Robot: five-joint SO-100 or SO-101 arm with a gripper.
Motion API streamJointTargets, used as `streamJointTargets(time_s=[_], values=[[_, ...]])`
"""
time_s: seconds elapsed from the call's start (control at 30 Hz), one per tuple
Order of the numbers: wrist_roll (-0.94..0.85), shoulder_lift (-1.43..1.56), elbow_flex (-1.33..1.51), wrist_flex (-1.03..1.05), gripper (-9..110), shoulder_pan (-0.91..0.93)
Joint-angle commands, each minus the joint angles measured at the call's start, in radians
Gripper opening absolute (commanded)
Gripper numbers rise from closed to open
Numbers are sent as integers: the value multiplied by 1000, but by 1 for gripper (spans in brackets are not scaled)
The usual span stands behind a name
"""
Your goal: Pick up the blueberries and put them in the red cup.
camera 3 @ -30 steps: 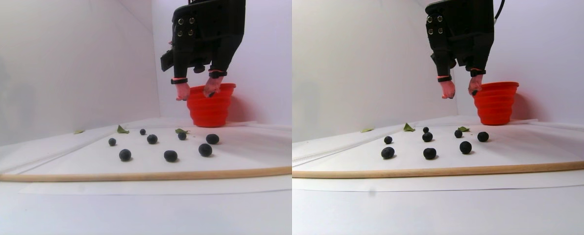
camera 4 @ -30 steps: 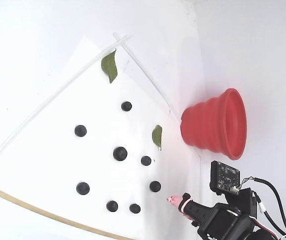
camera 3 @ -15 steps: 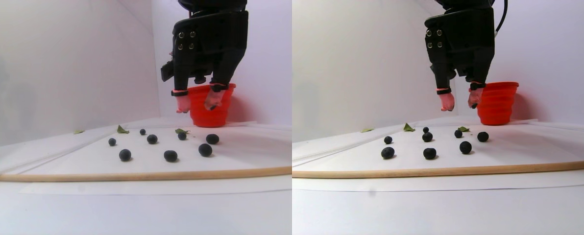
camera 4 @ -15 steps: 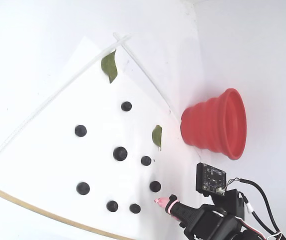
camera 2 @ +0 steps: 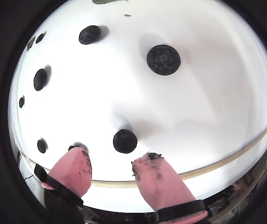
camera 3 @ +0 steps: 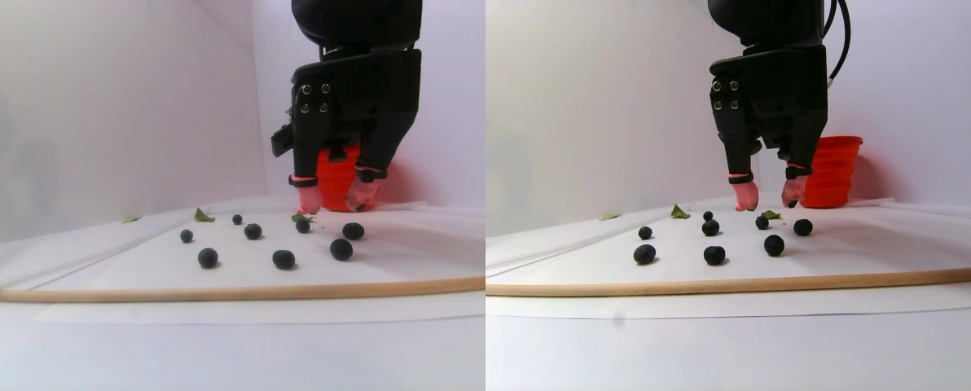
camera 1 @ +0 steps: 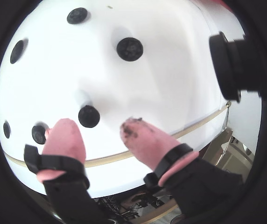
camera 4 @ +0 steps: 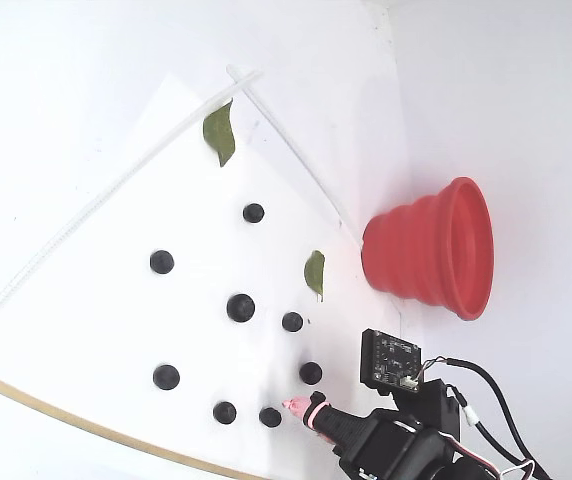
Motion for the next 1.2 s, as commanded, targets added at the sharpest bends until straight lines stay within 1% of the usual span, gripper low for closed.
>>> streamJointTargets(time_s=[0.0, 0.57, 1.17], values=[[-15, -3, -25, -29, 18, 12], [-20, -127, -49, -112, 18, 18], [18, -172, -89, -138, 18, 0]])
